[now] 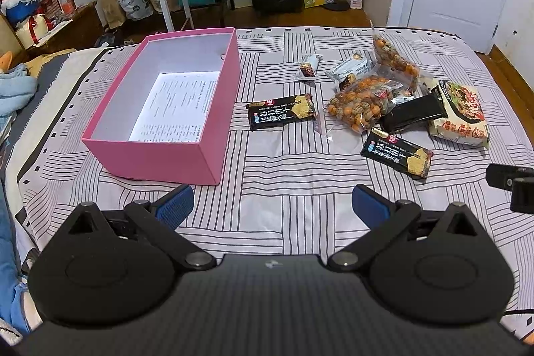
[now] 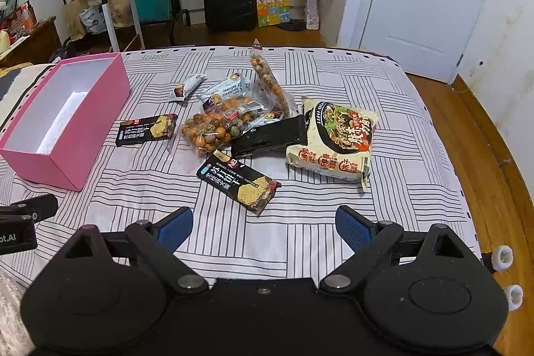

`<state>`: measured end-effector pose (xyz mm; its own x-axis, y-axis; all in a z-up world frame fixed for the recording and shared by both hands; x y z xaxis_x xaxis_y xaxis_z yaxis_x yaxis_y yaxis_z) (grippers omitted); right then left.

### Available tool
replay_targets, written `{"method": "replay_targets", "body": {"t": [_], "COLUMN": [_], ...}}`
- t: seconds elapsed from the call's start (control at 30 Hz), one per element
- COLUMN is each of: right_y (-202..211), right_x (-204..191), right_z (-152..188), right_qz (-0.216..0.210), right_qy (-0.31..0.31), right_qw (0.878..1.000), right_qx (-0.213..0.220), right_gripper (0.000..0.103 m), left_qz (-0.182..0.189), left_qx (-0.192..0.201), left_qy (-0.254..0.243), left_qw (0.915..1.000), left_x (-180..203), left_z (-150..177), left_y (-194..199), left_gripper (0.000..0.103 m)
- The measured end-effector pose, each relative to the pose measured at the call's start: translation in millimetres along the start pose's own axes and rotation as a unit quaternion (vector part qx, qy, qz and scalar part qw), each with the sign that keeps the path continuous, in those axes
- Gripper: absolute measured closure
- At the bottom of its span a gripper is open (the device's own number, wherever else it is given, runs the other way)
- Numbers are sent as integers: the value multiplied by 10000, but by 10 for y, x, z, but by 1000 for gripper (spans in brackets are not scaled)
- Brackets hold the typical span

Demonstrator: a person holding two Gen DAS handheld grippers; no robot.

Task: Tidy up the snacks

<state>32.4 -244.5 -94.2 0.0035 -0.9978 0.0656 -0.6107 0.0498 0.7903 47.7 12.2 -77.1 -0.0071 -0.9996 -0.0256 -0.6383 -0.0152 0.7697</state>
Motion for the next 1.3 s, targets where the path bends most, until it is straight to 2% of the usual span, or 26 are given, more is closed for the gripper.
{"method": "replay_targets", "body": {"t": [0.83,0.93,1.03,1.1,1.17,1.3], "right_y": [-82,-58,21,13,-62,-249], "right_x": [30,37,72,87,117,109], "right_z": [-16,-124,-294,-379,-420,-506], "right_qz": [94,-13,-141,-289,-437,-829], "right_qy": [147,255,369,513,576,833], "right_qw": [9998,9996,9976,9947,9928,9858], "right_qx": [-32,137,569,842,957,1202], "right_gripper": [8,8,8,8,9,10], "left_qz": [-62,-104,-232,-548,-705,-561], "left_qx": [-111,-58,145,390,642,854], "left_qy": [-11,-54,-244,-285,-298,-427], "left_qw": [9999,9999,9993,9973,9950,9938], "left_x": [78,85,95,75,89,243], "left_z": [45,-51,-212,-361,-493,-712], "left_y": [-63,-50,6,41,57,-69], "left_gripper": [0,0,0,0,0,0]}}
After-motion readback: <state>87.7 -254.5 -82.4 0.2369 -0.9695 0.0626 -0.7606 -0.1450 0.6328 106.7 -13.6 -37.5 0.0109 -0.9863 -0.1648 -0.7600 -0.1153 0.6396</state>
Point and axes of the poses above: each gripper's, at about its wrist camera, not at the fingertips, and y roughly against the way its jaws point, x to its right, z to its underside, the point moved 9 cm from there along -y, roughly the way its jaws point, and after that the axes turned 2 degrees about y, right-handed, at the moved point
